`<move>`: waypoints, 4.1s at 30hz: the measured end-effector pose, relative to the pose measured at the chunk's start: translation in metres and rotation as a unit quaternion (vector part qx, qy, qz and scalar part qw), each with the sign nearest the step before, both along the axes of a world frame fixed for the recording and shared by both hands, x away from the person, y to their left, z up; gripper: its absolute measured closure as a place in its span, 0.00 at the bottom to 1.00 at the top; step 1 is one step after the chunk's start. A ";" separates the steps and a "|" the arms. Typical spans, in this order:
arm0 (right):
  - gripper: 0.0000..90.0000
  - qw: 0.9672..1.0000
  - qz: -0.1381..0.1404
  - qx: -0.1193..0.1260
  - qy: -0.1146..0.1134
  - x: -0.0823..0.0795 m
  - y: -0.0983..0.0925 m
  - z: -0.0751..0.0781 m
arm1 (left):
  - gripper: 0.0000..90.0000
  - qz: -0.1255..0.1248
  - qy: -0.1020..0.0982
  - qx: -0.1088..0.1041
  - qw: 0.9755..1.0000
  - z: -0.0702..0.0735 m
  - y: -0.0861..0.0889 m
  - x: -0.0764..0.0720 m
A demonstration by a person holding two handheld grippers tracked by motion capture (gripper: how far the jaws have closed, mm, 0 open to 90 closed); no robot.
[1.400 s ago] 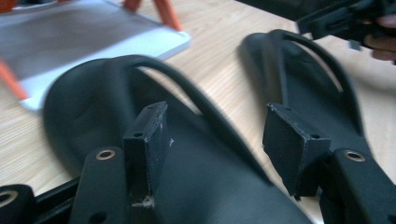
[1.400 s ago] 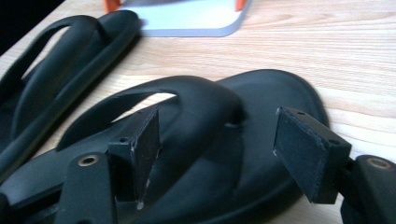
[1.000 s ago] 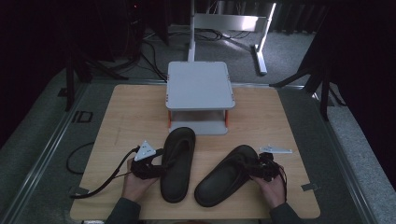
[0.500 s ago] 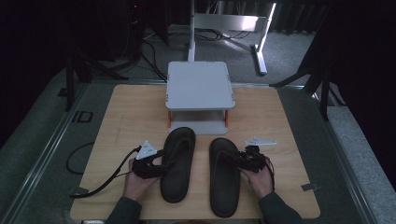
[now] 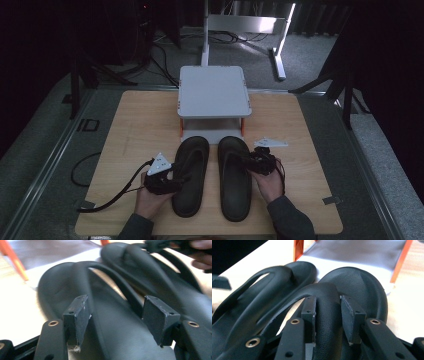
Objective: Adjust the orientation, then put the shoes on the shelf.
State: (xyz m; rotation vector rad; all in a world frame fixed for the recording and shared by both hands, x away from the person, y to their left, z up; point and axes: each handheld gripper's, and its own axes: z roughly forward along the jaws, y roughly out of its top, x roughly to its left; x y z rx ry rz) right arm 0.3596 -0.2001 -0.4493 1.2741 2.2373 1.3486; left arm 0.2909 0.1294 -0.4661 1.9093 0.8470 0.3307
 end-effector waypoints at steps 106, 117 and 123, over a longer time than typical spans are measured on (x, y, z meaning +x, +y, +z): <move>0.48 0.999 -0.052 0.005 -0.010 0.001 -0.023 -0.020 | 0.78 0.196 0.096 0.051 0.975 -0.008 -0.109 0.007; 0.48 0.996 -0.079 0.029 -0.032 0.000 -0.037 -0.013 | 0.84 0.204 0.096 0.049 0.973 -0.004 -0.106 0.013; 0.48 0.995 -0.093 0.033 -0.032 0.001 -0.045 -0.013 | 0.84 0.218 0.087 0.041 0.971 0.003 -0.102 0.020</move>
